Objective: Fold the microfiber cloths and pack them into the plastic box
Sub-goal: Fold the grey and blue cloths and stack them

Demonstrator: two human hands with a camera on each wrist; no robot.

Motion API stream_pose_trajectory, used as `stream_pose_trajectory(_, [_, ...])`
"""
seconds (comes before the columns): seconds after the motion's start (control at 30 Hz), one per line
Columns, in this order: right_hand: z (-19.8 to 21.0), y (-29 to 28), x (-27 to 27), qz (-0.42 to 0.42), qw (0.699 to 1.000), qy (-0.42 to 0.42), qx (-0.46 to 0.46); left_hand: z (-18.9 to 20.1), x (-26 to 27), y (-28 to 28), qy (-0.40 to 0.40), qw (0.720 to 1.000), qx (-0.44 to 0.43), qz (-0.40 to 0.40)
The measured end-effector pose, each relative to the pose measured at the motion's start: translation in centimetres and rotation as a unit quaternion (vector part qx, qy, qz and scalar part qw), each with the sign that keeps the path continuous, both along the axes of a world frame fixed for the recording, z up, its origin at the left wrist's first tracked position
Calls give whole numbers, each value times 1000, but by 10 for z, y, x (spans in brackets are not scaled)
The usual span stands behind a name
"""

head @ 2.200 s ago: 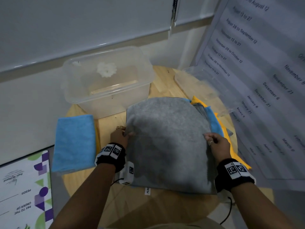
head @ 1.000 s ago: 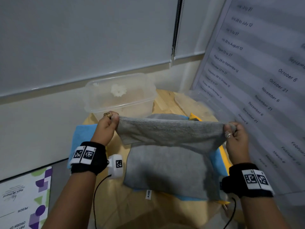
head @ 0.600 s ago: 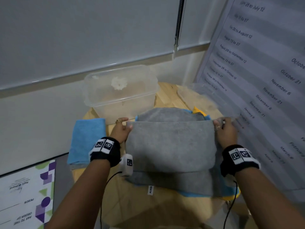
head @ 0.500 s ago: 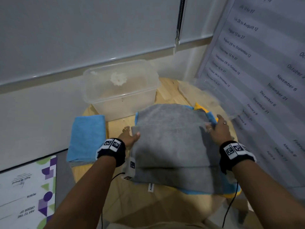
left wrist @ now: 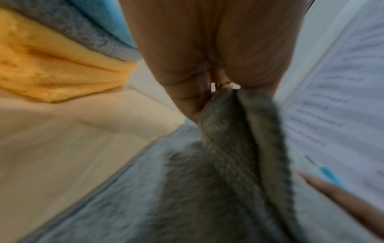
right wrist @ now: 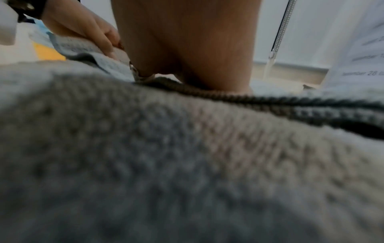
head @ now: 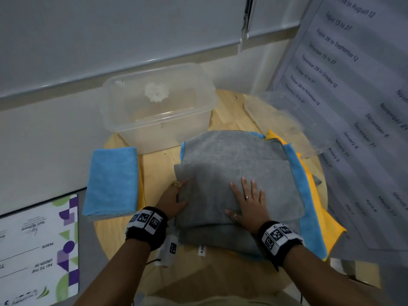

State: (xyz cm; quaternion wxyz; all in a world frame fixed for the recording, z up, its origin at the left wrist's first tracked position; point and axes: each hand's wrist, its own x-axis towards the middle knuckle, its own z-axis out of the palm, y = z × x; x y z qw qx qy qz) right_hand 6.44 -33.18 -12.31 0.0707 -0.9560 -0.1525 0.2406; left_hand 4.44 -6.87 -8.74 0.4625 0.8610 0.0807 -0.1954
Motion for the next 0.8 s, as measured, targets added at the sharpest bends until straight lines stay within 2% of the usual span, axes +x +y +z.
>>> stream_pose_trajectory(0.13, [16, -4, 13, -41, 996, 17, 75, 22, 9, -22, -10, 999, -27, -43])
stream_pose_trajectory(0.23, [15, -11, 33, -124, 973, 29, 190, 30, 19, -53, -22, 993, 22, -116])
stream_pose_trajectory(0.3, [14, -17, 46, -212, 919, 87, 321, 32, 26, -78, -19, 986, 44, -162])
stream_pose_trajectory(0.37, [16, -20, 58, -302, 826, 163, 447, 30, 34, -105, 7, 984, 10, -178])
stream_pose_trajectory(0.43, [24, -19, 70, -360, 748, 207, 518, 28, 40, -127, 11, 984, -20, -175])
stream_pose_trajectory(0.47, [30, -18, 75, -377, 729, 222, 526, 26, 42, -136, 12, 986, -29, -165])
stream_pose_trajectory(0.53, [35, -17, 81, -394, 725, 235, 514, 22, 45, -146, 19, 987, -33, -157])
stream_pose_trajectory(0.67, [41, -17, 84, -373, 742, 247, 500, 11, 45, -149, 39, 984, -41, -168])
stream_pose_trajectory(0.8, [34, -15, 86, -394, 747, 225, 485, 4, 42, -143, 30, 983, -52, -174])
